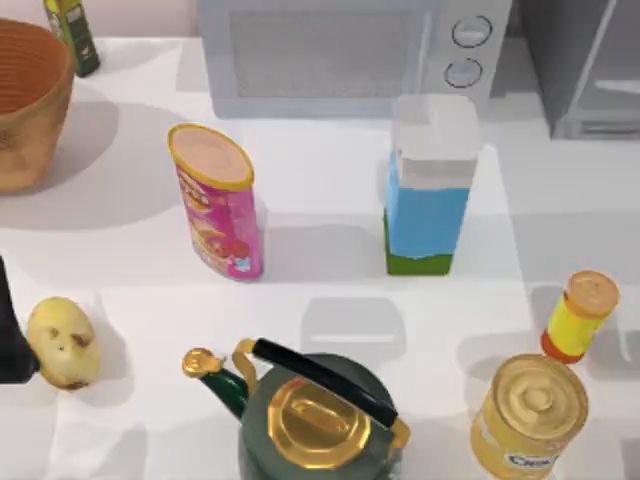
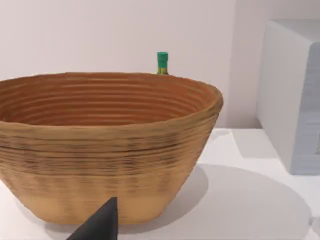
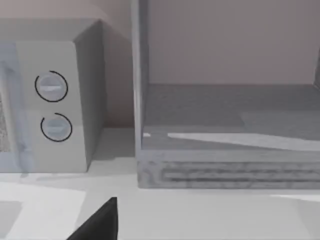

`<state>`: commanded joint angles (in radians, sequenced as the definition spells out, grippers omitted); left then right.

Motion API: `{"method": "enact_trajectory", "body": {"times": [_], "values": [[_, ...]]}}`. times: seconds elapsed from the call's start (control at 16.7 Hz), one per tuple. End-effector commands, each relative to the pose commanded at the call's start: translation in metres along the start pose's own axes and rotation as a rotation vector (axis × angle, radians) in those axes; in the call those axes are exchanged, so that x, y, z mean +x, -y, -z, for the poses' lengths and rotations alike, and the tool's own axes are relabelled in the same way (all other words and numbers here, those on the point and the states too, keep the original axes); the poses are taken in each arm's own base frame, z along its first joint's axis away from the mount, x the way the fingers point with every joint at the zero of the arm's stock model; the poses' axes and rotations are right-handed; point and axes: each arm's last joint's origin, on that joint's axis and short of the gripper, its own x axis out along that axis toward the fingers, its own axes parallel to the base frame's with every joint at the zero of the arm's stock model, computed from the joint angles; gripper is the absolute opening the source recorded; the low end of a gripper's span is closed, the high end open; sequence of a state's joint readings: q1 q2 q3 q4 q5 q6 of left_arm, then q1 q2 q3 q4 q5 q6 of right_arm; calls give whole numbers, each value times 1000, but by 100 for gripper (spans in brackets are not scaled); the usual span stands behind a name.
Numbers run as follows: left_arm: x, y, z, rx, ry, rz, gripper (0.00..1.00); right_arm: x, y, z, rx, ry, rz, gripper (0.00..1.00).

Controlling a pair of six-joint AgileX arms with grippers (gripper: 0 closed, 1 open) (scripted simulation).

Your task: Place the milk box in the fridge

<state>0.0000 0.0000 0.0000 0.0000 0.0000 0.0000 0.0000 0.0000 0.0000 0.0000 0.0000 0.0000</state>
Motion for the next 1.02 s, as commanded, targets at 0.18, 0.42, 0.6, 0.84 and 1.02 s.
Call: {"method": "enact_trajectory", "body": {"times": [0.18, 0.42, 0.6, 0.84, 1.02], "values": [[0, 0, 0, 0, 0, 0, 100, 0, -1, -2, 1, 4, -4, 100], [0, 0, 0, 0, 0, 0, 100, 7, -11, -20, 16, 35, -53, 100], [0, 0, 0, 0, 0, 0, 100, 22, -28, -44, 47, 81, -108, 100], [0, 0, 0, 0, 0, 0, 100, 59, -70, -74, 117, 138, -174, 100], [0, 0, 0, 0, 0, 0, 100, 95, -119, -69, 157, 122, -195, 100]]}}
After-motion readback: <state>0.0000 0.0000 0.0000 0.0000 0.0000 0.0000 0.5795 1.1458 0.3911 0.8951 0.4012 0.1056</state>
